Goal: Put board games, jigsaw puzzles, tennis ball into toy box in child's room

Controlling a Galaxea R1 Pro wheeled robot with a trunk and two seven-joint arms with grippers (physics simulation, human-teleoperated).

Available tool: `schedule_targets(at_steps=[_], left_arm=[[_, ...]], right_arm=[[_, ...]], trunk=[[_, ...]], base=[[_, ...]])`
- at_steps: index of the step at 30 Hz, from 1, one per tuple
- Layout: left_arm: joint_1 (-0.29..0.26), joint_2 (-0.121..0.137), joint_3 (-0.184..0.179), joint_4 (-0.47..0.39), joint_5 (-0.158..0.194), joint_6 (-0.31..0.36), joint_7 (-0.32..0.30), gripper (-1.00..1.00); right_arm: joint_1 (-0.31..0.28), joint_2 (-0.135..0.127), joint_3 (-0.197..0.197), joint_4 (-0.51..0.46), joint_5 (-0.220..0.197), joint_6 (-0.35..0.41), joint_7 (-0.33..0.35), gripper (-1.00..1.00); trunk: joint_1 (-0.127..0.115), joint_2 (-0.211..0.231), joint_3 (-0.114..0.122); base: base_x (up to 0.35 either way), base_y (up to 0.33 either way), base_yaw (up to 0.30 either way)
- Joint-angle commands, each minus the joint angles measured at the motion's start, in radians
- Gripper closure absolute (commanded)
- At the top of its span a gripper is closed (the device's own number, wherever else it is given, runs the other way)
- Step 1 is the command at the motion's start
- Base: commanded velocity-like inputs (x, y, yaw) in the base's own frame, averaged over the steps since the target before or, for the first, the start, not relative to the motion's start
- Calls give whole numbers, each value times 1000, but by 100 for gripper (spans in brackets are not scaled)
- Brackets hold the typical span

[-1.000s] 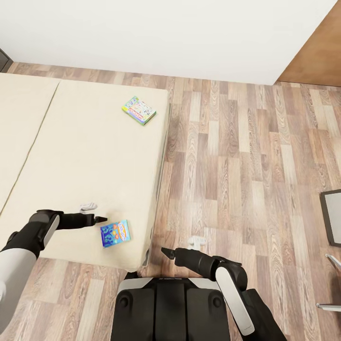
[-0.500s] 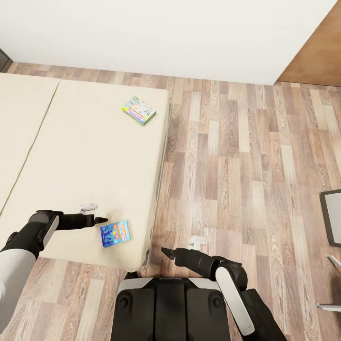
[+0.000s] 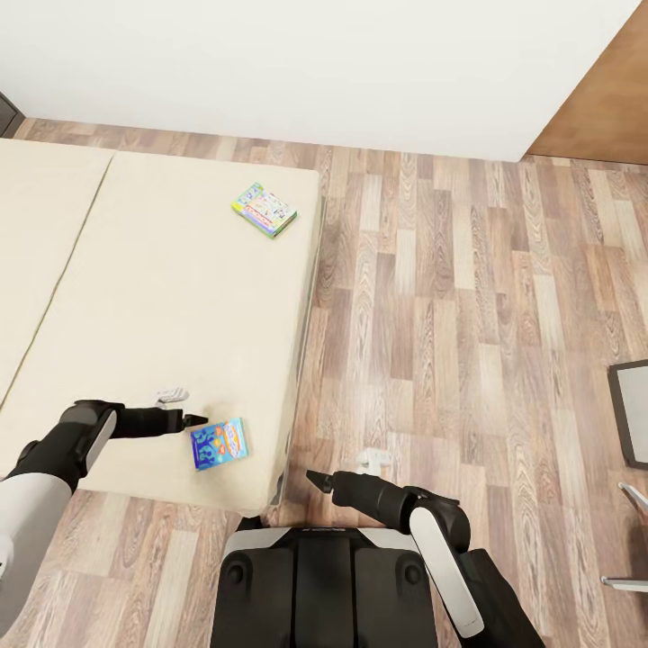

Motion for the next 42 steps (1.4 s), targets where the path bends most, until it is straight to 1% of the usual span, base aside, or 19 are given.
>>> schedule_targets(at_steps=[1, 6, 14, 21, 25, 42], left_arm=[[0, 0, -1, 0, 0, 8, -4, -100], [0, 0, -15, 2, 0, 14, -3, -100], [1, -3, -27, 8, 1, 23, 1, -100], [2, -5, -52, 44, 1, 25, 8, -100], [2, -7, -61, 56, 1, 24, 11, -100], [2, -18, -65, 65, 1, 12, 13, -100]], right_arm=[[0, 1, -1, -1, 5, 5, 6, -100], [0, 1, -1, -1, 6, 5, 6, -100], [0, 1, -1, -1, 4, 5, 6, -100], [0, 0, -1, -1, 4, 5, 6, -100], [0, 0, -1, -1, 4, 5, 6, -100], [0, 0, -1, -1, 4, 5, 6, -100]], trunk=[[1, -2, -1], [1, -2, -1], [1, -2, -1], [1, -2, -1], [1, -2, -1], [1, -2, -1]], base=[[0, 0, 0], [0, 0, 0], [0, 0, 0], [0, 0, 0], [0, 0, 0], [0, 0, 0]])
